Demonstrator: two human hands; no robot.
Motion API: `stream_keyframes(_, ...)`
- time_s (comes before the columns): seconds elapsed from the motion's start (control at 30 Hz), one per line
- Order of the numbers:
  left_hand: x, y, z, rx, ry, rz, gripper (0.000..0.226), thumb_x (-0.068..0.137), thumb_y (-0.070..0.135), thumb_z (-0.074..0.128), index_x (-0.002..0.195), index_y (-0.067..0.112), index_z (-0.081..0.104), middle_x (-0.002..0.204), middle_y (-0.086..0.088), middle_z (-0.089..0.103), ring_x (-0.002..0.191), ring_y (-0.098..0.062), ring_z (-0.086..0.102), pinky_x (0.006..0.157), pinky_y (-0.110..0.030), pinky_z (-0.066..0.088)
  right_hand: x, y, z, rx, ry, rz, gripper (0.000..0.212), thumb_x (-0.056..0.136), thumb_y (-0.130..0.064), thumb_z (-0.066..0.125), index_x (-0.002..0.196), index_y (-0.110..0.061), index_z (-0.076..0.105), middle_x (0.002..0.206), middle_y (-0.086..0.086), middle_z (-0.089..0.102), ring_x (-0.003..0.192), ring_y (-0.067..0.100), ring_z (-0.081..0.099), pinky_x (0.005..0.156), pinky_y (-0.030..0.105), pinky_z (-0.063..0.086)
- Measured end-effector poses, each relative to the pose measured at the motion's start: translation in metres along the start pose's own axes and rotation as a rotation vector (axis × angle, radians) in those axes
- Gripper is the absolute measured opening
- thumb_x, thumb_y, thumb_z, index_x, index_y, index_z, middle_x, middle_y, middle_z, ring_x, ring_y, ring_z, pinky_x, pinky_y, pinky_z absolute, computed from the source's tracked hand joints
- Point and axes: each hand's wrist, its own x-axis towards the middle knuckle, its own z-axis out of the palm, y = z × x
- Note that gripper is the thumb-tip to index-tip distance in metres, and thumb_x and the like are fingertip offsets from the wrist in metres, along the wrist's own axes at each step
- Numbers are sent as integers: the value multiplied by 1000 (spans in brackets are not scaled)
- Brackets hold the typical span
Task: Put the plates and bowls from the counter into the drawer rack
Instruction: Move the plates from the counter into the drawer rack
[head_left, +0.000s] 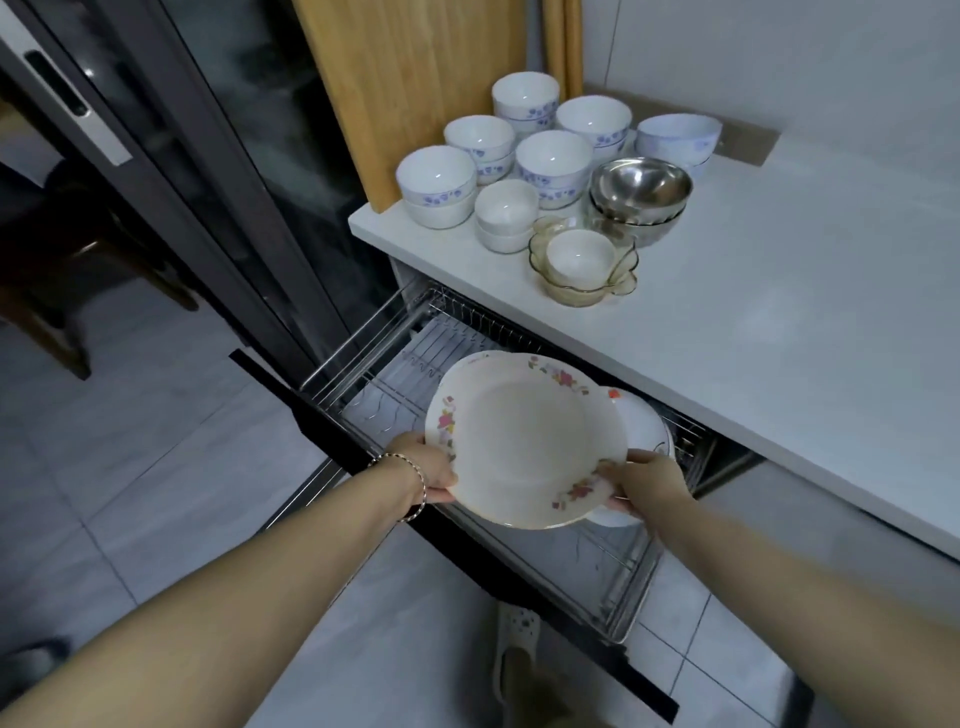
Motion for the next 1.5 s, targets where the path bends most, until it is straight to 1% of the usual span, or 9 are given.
stream_keyframes(0.13, 50, 16, -19, 65, 6, -14, 43, 81, -21, 53, 120, -5, 55, 126, -21, 59, 114, -37, 60, 85, -39, 55, 34, -4, 40, 19, 34, 28, 30, 87, 5, 58, 116, 8, 57, 116, 23, 63, 91, 35, 64, 48, 17, 55)
stream_keyframes(0.2, 81, 24, -30, 124, 30, -15, 43, 80, -21, 55, 119, -3, 56, 126, -19, 59, 113, -36, 60, 83, -37, 56, 55, -4, 65, 40, 57, 53, 15, 87, 4, 57, 102, 7, 59, 108, 20, 63, 77, 31, 60, 46, 16, 54)
stream_keyframes(0.37, 154, 44, -52, 224, 46, -36, 40, 76, -24, 54, 109, -2, 57, 125, -20, 58, 113, -39, 58, 79, -39, 55, 92, -11, 121, 24, 112, 97, 36, 85, -1, 60, 120, 8, 58, 111, 23, 65, 92, 29, 59, 95, 42, 51)
stream_keyframes(0.5, 218, 54, -60, 314, -1, -53, 28, 76, -24, 54, 79, 3, 60, 117, -19, 63, 105, -40, 60, 84, -49, 55, 123, -15, 157, 73, 195, 130, 34, 85, -4, 59, 118, 0, 60, 102, 17, 65, 91, 32, 61, 94, 48, 52)
stream_keyframes(0.77, 335, 69, -43, 677, -105, 21, 39, 82, -1, 59, 121, 4, 55, 121, -12, 60, 112, -32, 58, 96, -39, 51, 206, 15, 211, 154, 407, 279, 16, 77, -7, 65, 92, -9, 70, 85, 13, 68, 84, 37, 66, 87, 52, 54)
stream_keyframes(0.93, 391, 66, -20, 861, -142, 51, 35, 81, 1, 59, 115, 5, 55, 118, -13, 61, 109, -29, 59, 96, -32, 49, 248, 36, 228, 158, 539, 340, 12, 78, -8, 64, 75, -20, 64, 89, 17, 72, 91, 40, 67, 85, 53, 54)
stream_keyframes(1.1, 415, 65, 4, 1002, -171, 120, 40, 84, 0, 54, 123, 2, 47, 126, -16, 55, 116, -32, 55, 98, -35, 46, 263, 41, 230, 63, 611, 373, 17, 85, -6, 58, 99, 0, 66, 95, 17, 69, 86, 30, 61, 62, 20, 41)
stream_keyframes(1.33, 408, 56, 22, 1140, -130, 189, 51, 90, 0, 47, 138, 4, 31, 139, -19, 39, 125, -34, 47, 102, -37, 42, 279, 59, 242, -112, 747, 370, 28, 93, -18, 44, 112, -5, 59, 114, 23, 57, 114, 35, 48, 84, 36, 41)
stream_keyframes(1.5, 415, 46, 26, 837, -291, 68, 73, 87, -7, 39, 148, 21, 11, 140, -13, 43, 114, -33, 54, 96, -44, 50, 281, 58, 243, 47, 731, 372, 26, 92, -16, 46, 114, -10, 57, 109, 14, 68, 100, 35, 62, 72, 29, 39)
